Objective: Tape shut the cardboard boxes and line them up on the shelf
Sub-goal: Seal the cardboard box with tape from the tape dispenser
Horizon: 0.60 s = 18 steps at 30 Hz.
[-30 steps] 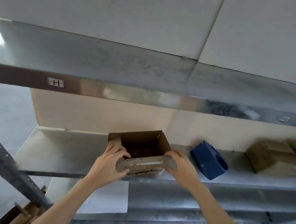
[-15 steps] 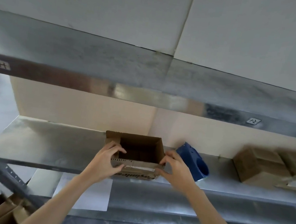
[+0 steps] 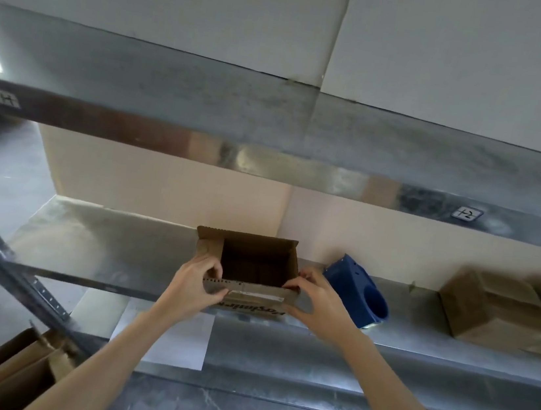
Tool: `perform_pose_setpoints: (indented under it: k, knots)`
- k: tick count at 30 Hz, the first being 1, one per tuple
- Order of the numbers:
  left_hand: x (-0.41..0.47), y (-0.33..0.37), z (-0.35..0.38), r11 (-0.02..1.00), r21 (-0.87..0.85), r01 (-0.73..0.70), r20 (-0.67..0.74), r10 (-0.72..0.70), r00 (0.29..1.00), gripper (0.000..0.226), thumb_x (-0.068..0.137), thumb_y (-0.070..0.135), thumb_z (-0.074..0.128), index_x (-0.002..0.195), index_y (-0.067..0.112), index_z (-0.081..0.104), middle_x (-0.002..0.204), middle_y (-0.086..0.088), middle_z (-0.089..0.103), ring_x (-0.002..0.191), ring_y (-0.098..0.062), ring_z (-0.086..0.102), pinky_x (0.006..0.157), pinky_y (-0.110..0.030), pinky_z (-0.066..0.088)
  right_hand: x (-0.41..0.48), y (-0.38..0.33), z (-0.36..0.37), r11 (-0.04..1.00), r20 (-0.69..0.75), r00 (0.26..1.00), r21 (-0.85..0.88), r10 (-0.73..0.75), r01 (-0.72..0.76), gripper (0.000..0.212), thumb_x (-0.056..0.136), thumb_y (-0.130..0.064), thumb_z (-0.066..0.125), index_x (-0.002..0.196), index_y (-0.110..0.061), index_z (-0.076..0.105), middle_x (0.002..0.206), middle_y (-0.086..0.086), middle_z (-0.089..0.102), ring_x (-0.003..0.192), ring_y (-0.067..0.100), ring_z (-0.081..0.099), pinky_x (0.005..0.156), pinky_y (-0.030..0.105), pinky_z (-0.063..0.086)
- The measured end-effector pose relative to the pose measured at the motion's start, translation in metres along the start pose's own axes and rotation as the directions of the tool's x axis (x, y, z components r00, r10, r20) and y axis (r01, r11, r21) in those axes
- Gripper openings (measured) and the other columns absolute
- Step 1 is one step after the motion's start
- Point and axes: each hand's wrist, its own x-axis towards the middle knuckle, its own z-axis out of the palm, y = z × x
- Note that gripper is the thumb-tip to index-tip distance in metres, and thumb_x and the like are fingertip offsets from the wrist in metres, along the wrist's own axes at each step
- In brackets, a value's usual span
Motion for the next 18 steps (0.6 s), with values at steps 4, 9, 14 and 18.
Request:
perform_pose_setpoints:
  k: [4,9,14,18]
  knots:
    - [0.0,0.003,0.003,0.998,-0.033,-0.06,0.058,0.062,0.996,0.032,0.074,0.014,0.084,0.077,0.024,0.054,0.081,0.009,0.058,0.078,-0.007,0.055,0.073,-0.025,0.048,0.009,-0.004,0.007,0.998,0.112,0.992,-0.039,-0.051,0.056,0.04,0.087,-0.033,0.07,0.125,-0.03,0.057,0.127,-0.01,0.046,0.107,0.008,0.052,0.095,0.024,0.046]
    - [0.004,-0.009,-0.004,0.997,-0.073,-0.039,0.056,0.043,0.998,0.023,0.078,0.016,0.08,0.086,0.025,0.061,0.088,0.014,0.062,0.087,-0.004,0.058,0.08,-0.024,0.05,0.014,0.0,0.011,1.0,0.119,0.993,0.007,0.016,-0.017,0.049,0.089,-0.037,0.067,0.132,-0.04,0.044,0.129,-0.012,0.056,0.108,0.005,0.057,0.089,0.016,0.046]
    - [0.006,-0.026,-0.009,0.987,-0.114,0.116,0.069,-0.109,0.992,0.035,0.081,0.03,0.077,0.105,0.04,0.053,0.102,0.023,0.062,0.099,0.003,0.059,0.085,-0.016,0.049,0.022,0.002,0.008,0.978,0.001,0.988,0.137,0.157,-0.155,0.052,0.088,-0.038,0.069,0.13,-0.047,0.04,0.114,-0.015,0.061,0.101,0.003,0.06,0.089,0.021,0.051]
    - [0.008,-0.027,-0.005,0.986,-0.085,0.145,0.033,-0.142,0.989,0.048,0.081,0.033,0.077,0.119,0.035,0.048,0.112,0.018,0.059,0.103,0.0,0.057,0.087,-0.02,0.05,0.028,-0.001,0.018,0.965,-0.099,0.967,0.144,0.235,-0.22,0.059,0.085,-0.033,0.074,0.135,-0.033,0.043,0.118,-0.007,0.059,0.1,0.011,0.059,0.087,0.029,0.053]
